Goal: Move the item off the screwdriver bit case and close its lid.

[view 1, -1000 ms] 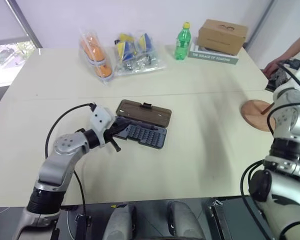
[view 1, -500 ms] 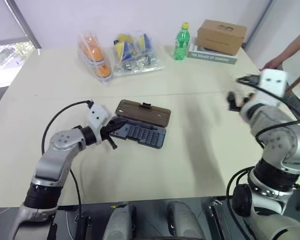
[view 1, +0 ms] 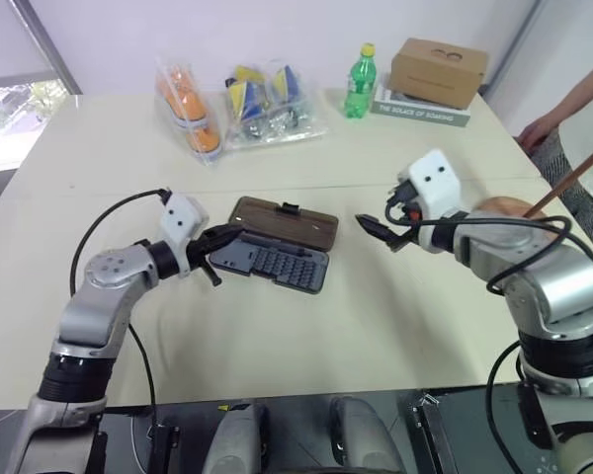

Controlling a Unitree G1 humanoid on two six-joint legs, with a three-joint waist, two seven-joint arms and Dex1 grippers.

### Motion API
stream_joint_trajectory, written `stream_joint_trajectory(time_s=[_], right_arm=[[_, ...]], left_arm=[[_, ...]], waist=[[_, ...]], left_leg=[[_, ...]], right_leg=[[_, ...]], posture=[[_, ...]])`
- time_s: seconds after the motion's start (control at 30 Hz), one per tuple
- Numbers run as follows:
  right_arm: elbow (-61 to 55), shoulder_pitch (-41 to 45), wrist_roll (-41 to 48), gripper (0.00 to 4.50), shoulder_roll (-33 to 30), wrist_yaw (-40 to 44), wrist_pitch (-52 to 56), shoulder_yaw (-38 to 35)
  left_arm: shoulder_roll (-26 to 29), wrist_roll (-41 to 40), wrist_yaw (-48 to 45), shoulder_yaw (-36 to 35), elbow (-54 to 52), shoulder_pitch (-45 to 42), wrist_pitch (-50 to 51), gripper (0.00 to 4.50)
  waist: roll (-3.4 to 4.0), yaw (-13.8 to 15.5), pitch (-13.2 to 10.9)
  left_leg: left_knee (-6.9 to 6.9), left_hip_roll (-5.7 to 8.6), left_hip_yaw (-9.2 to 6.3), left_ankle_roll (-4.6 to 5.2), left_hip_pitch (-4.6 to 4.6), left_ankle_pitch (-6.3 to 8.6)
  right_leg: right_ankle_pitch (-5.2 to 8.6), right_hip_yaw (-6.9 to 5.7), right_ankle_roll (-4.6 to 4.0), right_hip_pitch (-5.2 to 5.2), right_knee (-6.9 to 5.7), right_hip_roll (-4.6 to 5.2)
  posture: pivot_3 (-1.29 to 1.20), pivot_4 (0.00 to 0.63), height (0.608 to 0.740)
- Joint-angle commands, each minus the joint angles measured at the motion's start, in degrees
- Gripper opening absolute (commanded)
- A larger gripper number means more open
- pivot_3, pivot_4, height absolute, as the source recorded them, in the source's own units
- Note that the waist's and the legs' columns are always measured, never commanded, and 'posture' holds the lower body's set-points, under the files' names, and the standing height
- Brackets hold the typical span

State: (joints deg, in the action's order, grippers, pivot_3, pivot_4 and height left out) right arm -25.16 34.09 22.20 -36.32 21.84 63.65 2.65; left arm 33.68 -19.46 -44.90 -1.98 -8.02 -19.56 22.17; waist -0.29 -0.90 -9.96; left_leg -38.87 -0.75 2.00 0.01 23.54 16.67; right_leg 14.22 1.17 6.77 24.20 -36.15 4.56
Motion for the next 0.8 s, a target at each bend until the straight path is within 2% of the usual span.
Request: stream_joint_trajectory(time_s=[0.03, 0.23, 0.53, 0.8], right_arm=[[1.3, 1.7, -1.4, 4.48, -0.6, 1.8, -3.5, 0.7], [9.6, 5.0, -2.9, 4.48, 2.2, 4.4, -8.0, 3.5], [33.9, 14.4, -9.5, 4.48, 9.5, 10.6, -20.0, 11.0], [53.6, 21.8, -15.7, 4.48, 13.2, 15.5, -30.6, 13.0]], left_arm=[[0.8, -1.0, -0.3, -1.9, -1.3, -0.6, -0.1, 0.00], [1.1, -1.2, -1.8, -1.6, 2.3, -3.2, -0.5, 0.00], [0.5, -0.4, -2.6, -0.6, 4.8, -5.0, -2.1, 0.00], [0.7, -0.3, -1.2, -1.7, 2.6, -2.7, -2.0, 0.00]], waist=[[-0.05, 0.1, 0.0], [-0.09, 0.0, -0.1], [-0.10, -0.1, -0.1], [-0.09, -0.2, -0.1]], left_leg=[[0.00, 0.00, 0.00, 0.00, 0.00, 0.00], [-0.02, 0.01, 0.00, 0.00, 0.00, 0.00], [-0.02, 0.01, 0.04, -0.01, 0.00, -0.01], [-0.03, 0.01, 0.07, -0.01, 0.00, -0.01]], right_leg=[[0.00, 0.00, 0.00, 0.00, 0.00, 0.00], [0.00, -0.01, 0.00, -0.01, -0.01, -0.01], [-0.01, -0.02, 0.01, 0.01, -0.03, -0.02], [-0.01, -0.02, 0.01, 0.02, -0.05, 0.01]], posture=[[0.00, 0.150, 0.740], [0.00, 0.150, 0.740], [0.00, 0.150, 0.740], [0.00, 0.150, 0.740]])
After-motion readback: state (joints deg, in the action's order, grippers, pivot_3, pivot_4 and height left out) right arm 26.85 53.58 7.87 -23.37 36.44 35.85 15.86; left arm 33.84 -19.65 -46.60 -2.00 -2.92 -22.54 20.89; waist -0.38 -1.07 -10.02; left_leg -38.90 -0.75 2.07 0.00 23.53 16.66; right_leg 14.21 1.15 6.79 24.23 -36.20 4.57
